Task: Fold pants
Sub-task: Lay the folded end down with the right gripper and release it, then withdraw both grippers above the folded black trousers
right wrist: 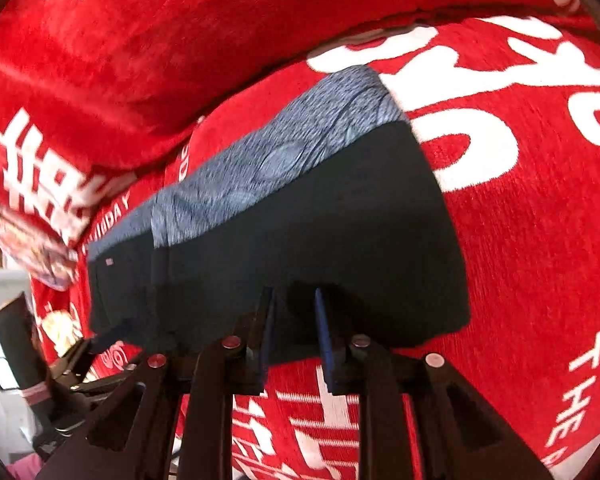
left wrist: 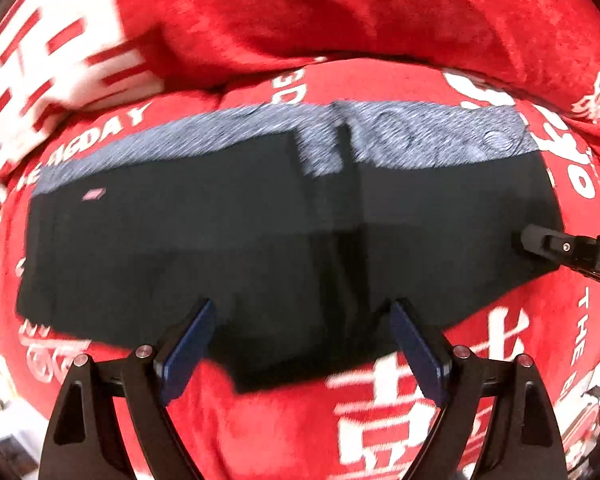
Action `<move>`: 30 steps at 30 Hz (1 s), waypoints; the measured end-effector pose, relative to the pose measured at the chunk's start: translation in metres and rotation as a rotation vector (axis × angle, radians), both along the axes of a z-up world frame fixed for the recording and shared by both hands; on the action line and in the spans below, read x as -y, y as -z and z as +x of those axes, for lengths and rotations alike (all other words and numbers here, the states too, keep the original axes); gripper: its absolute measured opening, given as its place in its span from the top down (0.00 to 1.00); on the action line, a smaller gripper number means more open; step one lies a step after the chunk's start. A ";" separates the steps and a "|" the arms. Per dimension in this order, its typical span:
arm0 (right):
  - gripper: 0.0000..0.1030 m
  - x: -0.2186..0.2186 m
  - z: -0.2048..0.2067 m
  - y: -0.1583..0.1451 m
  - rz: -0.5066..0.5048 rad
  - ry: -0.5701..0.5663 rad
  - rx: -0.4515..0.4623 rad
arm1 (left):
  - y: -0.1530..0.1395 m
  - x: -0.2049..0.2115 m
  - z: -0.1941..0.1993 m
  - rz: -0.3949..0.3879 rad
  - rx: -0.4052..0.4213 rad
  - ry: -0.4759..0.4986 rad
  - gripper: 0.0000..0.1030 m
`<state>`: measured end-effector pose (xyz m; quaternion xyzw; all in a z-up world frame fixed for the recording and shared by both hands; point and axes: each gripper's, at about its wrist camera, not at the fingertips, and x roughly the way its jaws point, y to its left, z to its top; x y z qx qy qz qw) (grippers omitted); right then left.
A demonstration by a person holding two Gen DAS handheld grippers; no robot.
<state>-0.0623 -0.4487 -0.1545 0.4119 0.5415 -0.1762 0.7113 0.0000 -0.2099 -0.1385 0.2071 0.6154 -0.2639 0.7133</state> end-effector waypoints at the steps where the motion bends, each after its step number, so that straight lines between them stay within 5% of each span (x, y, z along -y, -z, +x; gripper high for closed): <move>1: 0.79 -0.004 0.001 0.000 -0.001 -0.016 -0.012 | -0.003 -0.008 -0.001 0.000 -0.001 -0.016 0.13; 15: 0.78 -0.080 0.070 -0.011 -0.157 -0.314 -0.079 | 0.001 -0.102 -0.010 0.044 -0.032 -0.206 0.13; 19: 0.78 -0.105 0.074 0.007 -0.104 -0.314 -0.146 | 0.000 -0.116 -0.003 0.054 -0.031 -0.193 0.13; 30: 0.78 -0.166 0.067 -0.005 -0.108 -0.323 -0.185 | 0.002 -0.167 0.032 0.060 -0.026 -0.233 0.13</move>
